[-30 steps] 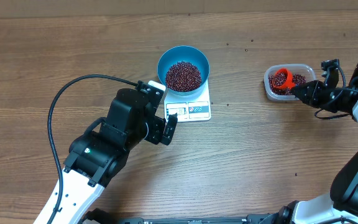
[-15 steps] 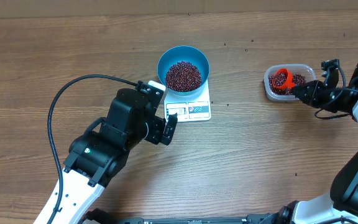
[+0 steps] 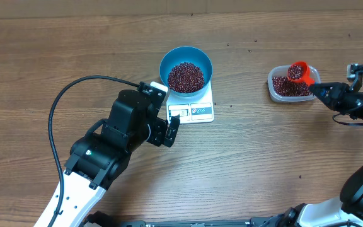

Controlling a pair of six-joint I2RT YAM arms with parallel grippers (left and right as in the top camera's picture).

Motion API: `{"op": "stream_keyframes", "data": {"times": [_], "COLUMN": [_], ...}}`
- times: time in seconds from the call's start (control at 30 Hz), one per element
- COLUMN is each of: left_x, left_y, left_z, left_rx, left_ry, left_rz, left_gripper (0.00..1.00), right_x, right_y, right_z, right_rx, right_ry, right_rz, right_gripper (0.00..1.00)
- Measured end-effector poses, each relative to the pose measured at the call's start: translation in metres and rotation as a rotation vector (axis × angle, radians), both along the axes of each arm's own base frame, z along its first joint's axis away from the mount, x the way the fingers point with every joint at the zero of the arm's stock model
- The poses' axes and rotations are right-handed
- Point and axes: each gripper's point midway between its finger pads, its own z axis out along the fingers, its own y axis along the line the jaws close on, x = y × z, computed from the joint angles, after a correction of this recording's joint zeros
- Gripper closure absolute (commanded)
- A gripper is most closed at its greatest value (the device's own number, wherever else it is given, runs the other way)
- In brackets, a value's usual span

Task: Scoop item into bowl and weigh 150g on scale
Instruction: 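Lift the filled scoop and carry it left over the blue bowl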

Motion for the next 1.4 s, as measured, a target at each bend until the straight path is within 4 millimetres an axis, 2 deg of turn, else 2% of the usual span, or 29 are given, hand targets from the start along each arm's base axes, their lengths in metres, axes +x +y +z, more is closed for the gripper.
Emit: {"op": "stream_keyframes", "data": {"times": [0.37, 0.93, 1.4], "left_x": [0.0, 0.0, 0.0], "left_y": [0.0, 0.0, 0.0], "left_z": [0.0, 0.0, 0.0], "left_rx": [0.0, 0.0, 0.0], "left_ry": [0.0, 0.0, 0.0], "left_rz": [0.0, 0.0, 0.0], "left_gripper": [0.0, 0.0, 0.0], "right_x": [0.002, 0.012, 0.01], "right_y": [0.028, 0.127, 0.176], "right_z": [0.024, 0.033, 0.036], "right_rx": [0.129, 0.131, 0.118], "right_ry": [-0.085, -0.151, -0.198], "right_rz": [0.086, 0.364, 0.499], "right_gripper": [0.96, 0.96, 0.96]}}
